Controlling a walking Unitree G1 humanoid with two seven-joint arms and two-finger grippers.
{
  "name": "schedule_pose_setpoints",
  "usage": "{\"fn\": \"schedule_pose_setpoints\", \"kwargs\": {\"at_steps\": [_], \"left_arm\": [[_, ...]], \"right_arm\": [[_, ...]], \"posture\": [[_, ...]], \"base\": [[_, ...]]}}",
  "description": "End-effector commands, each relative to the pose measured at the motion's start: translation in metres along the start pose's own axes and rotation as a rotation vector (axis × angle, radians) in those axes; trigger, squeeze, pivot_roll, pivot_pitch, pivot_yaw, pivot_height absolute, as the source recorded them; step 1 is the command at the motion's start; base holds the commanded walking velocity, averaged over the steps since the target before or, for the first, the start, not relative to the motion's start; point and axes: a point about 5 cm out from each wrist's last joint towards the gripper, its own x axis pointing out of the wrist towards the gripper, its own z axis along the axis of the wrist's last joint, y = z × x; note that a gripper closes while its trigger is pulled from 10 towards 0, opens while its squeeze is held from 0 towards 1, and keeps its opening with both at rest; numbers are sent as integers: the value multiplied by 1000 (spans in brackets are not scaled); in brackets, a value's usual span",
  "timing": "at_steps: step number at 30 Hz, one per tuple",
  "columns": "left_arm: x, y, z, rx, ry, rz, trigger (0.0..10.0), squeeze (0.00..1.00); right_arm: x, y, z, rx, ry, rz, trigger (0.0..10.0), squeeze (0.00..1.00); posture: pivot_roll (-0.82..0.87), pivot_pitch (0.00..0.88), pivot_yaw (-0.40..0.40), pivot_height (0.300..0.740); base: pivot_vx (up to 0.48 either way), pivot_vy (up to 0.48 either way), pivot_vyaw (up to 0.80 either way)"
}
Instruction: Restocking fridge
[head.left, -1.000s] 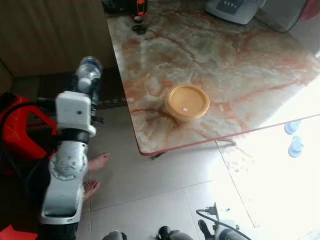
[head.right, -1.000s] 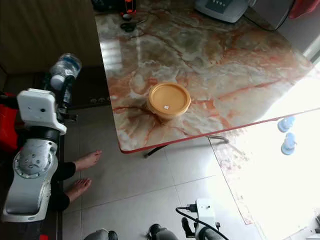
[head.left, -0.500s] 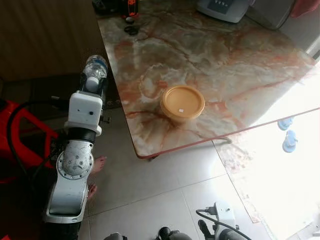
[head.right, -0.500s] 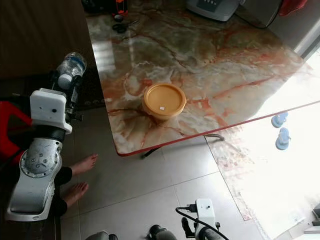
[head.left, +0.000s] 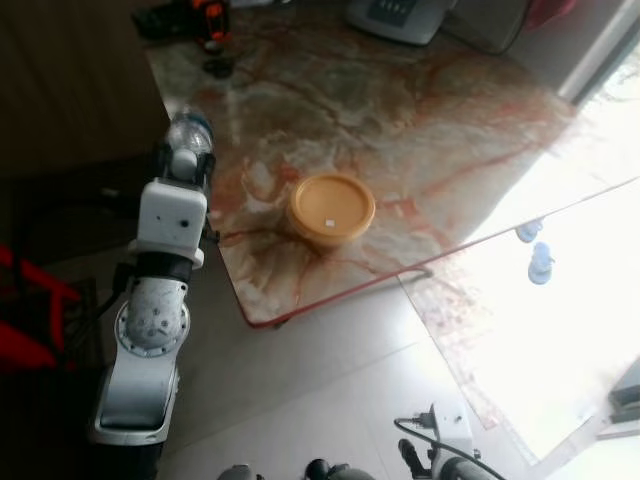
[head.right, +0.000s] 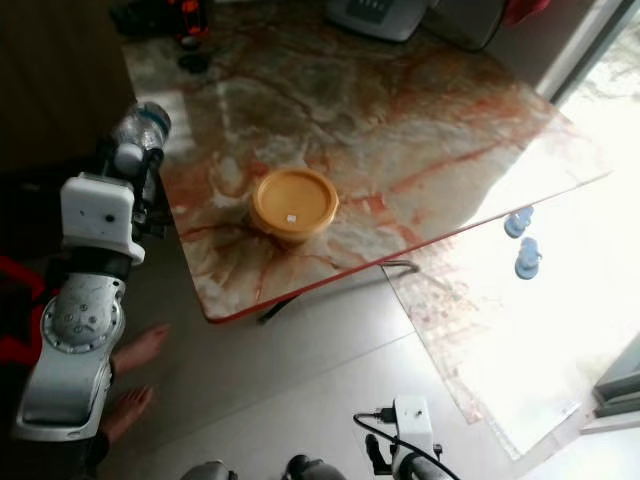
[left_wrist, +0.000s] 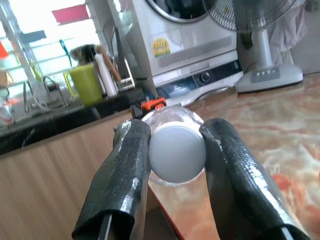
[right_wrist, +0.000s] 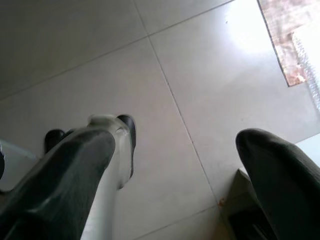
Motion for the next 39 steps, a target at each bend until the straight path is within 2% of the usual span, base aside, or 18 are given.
{"fn": "schedule_pose_setpoints", "kwargs": {"at_steps": [1,15,19,34,39], "left_arm": [[2,1,12,-5,-59,12,10000,0],[3,0,15,8,-74,11,10000,0],[4,-1,15,13,-75,2,10000,0],[2,-6,15,0,-80,-30,10000,0],[-2,-11,9,-31,-53,-58,10000,0]], "right_arm": [[-1,-4,-7,6,25,-10,10000,0],[-1,-4,-7,3,27,-11,10000,0],[-1,-4,-7,0,28,-11,10000,0],[-2,-5,-7,-5,31,-10,10000,0],[-2,-5,-8,-6,33,-10,10000,0]], "posture": [[70,198,-82,740],[69,197,-82,740],[69,197,-82,740],[69,181,-80,740],[67,176,-80,740]], "base": [[0,0,-788],[0,0,-788],[0,-282,-788],[0,0,-788],[0,0,-788]]}}
